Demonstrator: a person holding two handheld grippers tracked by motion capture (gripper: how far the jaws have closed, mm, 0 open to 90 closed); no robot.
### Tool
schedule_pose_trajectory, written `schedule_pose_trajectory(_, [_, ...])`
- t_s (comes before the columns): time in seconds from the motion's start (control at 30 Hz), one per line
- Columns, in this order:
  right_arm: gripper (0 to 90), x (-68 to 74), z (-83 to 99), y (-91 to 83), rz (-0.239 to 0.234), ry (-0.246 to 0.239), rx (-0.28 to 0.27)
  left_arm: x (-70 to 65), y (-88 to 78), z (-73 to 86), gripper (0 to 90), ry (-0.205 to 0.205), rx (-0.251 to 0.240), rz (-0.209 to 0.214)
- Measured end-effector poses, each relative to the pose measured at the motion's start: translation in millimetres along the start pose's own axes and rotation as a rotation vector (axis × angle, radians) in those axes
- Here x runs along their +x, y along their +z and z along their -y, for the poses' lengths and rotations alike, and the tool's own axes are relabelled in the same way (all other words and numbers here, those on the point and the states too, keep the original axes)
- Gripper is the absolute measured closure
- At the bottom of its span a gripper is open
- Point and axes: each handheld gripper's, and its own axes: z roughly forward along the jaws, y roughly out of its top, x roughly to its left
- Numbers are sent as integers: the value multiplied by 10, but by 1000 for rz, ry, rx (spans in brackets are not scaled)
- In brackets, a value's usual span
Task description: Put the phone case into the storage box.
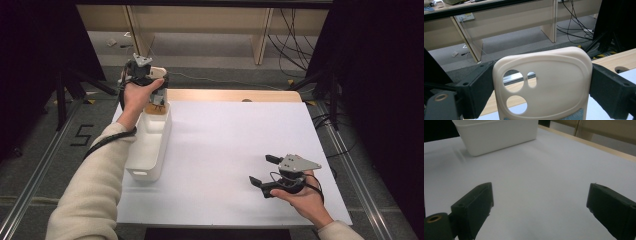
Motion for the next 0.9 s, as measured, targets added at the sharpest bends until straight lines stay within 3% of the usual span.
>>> schedule_pose_trajectory(0.9, [81, -3, 1, -2, 0, 0, 0, 20, 75, -27, 106, 1, 6, -9])
